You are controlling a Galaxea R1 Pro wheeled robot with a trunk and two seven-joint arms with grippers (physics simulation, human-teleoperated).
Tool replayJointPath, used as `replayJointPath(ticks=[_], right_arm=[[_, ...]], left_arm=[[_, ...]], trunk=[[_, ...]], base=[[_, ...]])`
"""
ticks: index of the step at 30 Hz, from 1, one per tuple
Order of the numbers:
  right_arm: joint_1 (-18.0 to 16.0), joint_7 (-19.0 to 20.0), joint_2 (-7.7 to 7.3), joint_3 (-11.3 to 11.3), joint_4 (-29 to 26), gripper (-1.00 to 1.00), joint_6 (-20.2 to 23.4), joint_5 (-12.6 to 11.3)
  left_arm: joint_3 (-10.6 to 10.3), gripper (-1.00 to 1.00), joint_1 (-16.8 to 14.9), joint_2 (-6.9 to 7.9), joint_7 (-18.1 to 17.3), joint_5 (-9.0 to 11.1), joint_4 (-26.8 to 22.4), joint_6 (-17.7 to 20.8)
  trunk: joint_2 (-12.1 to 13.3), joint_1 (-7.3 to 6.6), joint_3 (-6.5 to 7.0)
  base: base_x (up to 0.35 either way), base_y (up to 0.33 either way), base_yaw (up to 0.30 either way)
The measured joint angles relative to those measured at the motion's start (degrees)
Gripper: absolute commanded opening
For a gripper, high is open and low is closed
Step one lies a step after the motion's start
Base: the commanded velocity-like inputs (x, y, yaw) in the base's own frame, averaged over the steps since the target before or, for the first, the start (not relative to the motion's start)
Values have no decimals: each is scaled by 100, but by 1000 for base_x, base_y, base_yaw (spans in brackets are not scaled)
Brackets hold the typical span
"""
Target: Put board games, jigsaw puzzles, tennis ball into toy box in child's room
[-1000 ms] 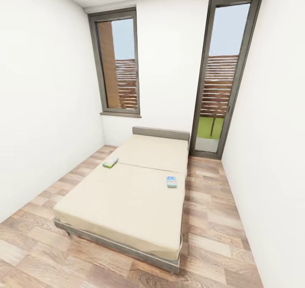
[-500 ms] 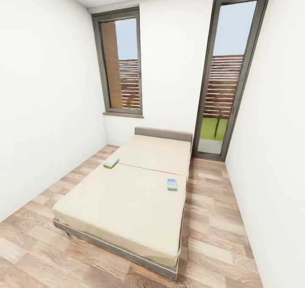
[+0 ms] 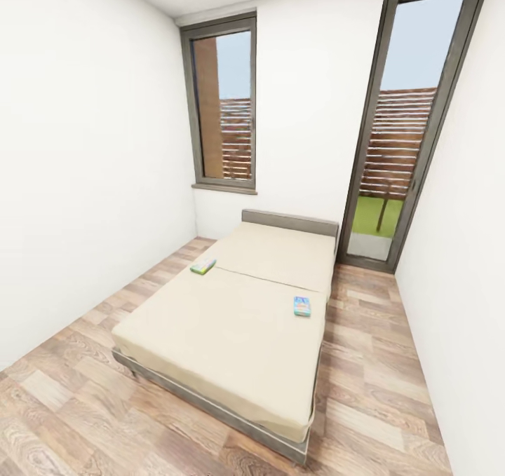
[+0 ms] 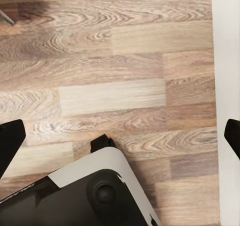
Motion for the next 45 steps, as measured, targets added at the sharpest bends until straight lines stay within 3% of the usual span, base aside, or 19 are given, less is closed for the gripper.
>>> replayJointPath(ticks=[14,45], right_arm=[[-5,-7,1,9,0,100,-13,5],[-5,-9,-25,2,-1,100,-28,14]], left_arm=[[-3,100,0,0,-1,-7,0,0],[-13,100,0,-8,-1,-11,0,0]], trunk=[[0,-1,0],[0,0,0]], base=[[106,-109,262],[3,-35,278]])
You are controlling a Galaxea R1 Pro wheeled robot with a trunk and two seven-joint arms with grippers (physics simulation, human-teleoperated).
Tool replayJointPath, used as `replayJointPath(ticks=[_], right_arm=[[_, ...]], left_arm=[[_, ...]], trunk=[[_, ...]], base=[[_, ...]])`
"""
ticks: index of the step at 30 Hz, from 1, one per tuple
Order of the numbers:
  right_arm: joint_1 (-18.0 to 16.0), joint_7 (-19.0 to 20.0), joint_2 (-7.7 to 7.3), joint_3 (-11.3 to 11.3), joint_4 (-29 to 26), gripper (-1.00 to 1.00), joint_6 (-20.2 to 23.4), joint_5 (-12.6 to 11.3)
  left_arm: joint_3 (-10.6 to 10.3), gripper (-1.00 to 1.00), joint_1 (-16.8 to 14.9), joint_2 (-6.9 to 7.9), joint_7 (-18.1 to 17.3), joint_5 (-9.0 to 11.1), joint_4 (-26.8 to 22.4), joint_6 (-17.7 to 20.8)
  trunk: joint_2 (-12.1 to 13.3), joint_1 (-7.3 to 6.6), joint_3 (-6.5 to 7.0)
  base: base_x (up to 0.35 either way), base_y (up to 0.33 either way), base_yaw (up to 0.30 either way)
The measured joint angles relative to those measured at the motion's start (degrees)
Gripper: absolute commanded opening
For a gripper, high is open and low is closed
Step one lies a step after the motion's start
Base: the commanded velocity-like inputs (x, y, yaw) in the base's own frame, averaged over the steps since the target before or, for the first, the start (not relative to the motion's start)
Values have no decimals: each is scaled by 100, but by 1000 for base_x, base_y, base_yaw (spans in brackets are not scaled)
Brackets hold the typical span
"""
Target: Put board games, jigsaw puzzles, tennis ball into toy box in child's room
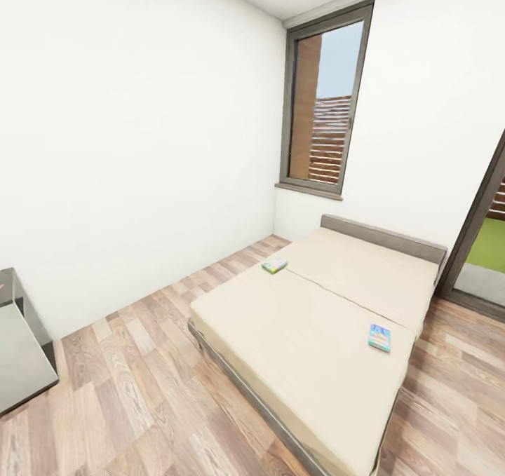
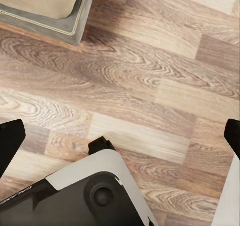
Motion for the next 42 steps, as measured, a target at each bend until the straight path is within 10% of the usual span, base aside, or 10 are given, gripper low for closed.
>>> replayJointPath(ticks=[14,24,31,42], right_arm=[[-8,442,-204,-10,3,100,-676,-67],[-8,1906,-718,-48,29,100,-747,-195],[-8,2865,-802,-58,9,100,-760,-249],[-23,4406,-892,-63,-83,100,-428,-269]], left_arm=[[9,100,0,0,1,3,-10,1],[20,100,0,10,15,7,-237,21],[62,100,0,51,-110,28,-914,189],[446,100,24,78,-1631,720,-3898,2723]], trunk=[[0,0,0],[0,0,0],[0,0,0],[0,0,1]], base=[[0,0,23],[0,0,0],[0,0,0],[0,0,0]])
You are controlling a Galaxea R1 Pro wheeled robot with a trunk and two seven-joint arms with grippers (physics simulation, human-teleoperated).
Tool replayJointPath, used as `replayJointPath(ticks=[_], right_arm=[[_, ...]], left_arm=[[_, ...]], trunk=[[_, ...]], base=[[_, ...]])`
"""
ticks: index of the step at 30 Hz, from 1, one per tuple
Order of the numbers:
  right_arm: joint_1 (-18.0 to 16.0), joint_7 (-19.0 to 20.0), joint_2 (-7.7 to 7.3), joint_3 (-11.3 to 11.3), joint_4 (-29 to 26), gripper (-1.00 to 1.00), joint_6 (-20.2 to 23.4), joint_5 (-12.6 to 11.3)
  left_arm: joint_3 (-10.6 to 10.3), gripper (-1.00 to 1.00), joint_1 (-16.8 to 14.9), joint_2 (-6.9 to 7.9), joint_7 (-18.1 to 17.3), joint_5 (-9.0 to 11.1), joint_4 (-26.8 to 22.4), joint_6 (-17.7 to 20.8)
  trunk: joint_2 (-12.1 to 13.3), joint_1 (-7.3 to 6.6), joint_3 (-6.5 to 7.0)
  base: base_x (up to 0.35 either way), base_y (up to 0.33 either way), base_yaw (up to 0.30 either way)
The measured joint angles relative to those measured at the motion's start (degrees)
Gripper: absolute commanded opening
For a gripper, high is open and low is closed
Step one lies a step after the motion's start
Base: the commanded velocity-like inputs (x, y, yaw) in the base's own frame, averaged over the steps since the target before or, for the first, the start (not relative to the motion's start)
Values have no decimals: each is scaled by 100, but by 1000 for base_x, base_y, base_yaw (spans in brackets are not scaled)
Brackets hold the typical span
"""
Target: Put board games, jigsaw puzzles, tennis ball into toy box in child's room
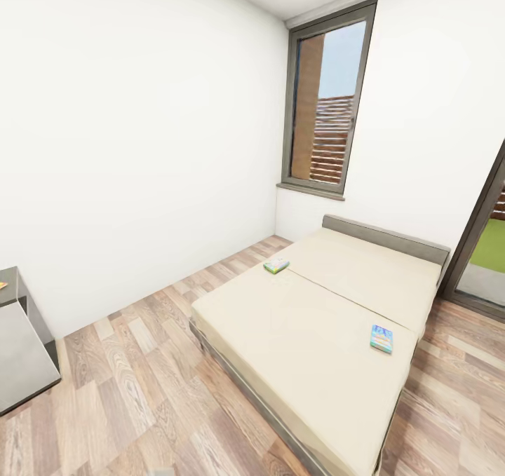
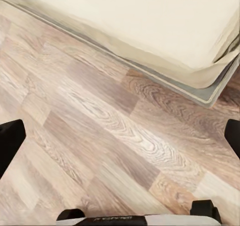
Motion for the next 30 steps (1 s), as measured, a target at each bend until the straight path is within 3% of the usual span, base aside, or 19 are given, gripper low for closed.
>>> replayJointPath(ticks=[1,4,6,7,9,12,13,15,22,24,30], right_arm=[[-5,63,-1,11,-134,100,159,-5],[-2,127,28,63,-708,100,604,-23],[3,145,37,67,-1430,100,1107,29],[1,148,27,74,-2027,100,1565,29],[22,135,38,72,-3059,100,2316,42],[106,9,62,72,-4077,100,2970,77],[193,-210,88,80,-4639,100,3296,141],[295,-616,170,88,-5237,100,3612,257],[396,-1856,671,142,-5862,100,3928,436],[403,-2097,756,213,-5931,100,3949,478],[408,-2349,840,305,-6150,100,3994,517]], left_arm=[[27,100,1,-4,-90,45,-388,353],[57,100,1,-5,-188,97,-1117,912],[70,100,-1,-7,-220,113,-1562,1201],[76,100,-7,-8,-231,121,-1784,1355],[82,100,-20,-9,-239,134,-2039,1525],[84,100,-37,-15,-242,144,-2196,1620],[83,100,-46,-18,-242,151,-2256,1652],[82,100,-60,-19,-241,157,-2312,1680],[79,100,-103,-22,-216,142,-2354,1697],[80,100,-142,-4,-205,153,-2362,1705],[82,100,-476,25,-198,157,-2371,1715]], trunk=[[0,0,1],[0,0,0],[-1,0,0],[0,0,1],[0,0,1],[0,0,0],[-1,0,0],[-1,0,0],[0,0,0],[0,0,0],[0,0,0]], base=[[0,0,0],[0,0,0],[0,0,0],[0,0,0],[0,0,0],[0,0,0],[0,0,0],[0,0,0],[0,0,0],[0,0,0],[0,0,0]])
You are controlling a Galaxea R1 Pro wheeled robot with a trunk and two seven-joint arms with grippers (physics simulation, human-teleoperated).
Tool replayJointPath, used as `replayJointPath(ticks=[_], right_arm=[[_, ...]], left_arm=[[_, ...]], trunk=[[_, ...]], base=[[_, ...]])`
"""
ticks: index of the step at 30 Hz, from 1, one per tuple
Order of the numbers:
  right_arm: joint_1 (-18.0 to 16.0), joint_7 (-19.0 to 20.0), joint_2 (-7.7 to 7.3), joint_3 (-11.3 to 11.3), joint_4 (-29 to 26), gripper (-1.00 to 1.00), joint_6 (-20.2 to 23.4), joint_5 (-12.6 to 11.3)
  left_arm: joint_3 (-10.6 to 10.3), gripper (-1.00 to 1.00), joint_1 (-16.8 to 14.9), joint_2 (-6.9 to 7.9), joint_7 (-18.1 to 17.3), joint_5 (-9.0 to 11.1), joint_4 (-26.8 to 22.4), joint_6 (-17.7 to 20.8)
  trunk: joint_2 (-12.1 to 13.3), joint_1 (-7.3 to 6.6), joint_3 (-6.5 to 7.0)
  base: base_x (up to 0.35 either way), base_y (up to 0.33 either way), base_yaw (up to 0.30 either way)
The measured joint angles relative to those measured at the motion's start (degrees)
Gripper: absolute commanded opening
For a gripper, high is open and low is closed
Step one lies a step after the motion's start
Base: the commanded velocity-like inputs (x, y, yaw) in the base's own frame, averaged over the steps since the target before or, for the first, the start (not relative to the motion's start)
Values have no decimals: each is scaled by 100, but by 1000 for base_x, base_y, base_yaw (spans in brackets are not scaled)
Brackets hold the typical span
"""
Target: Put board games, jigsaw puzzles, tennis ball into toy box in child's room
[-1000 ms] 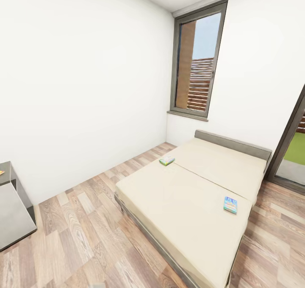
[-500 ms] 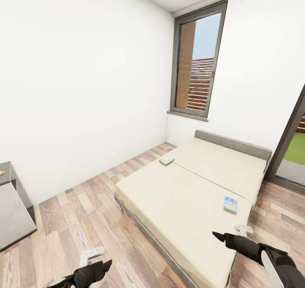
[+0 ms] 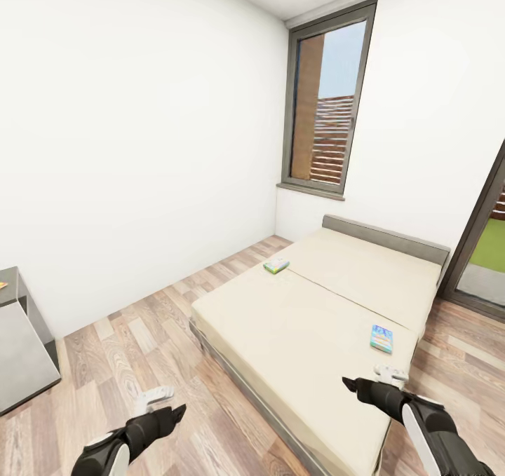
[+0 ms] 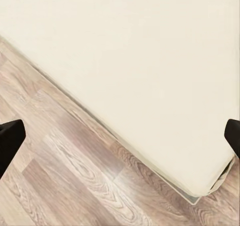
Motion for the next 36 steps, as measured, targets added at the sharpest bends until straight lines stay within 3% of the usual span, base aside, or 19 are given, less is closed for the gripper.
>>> replayJointPath(ticks=[6,14,36], right_arm=[[1,-61,13,8,-397,100,74,12],[-3,-103,21,-1,-398,100,22,21],[-1,-639,41,14,-616,100,47,3]], left_arm=[[-14,100,-80,-21,1,-2,-5,-13],[-55,100,-94,-25,7,5,11,-81],[-51,100,-95,-42,9,5,27,-321]], trunk=[[0,0,0],[0,0,0],[0,0,0]], base=[[0,0,0],[0,0,53],[-7,-92,276]])
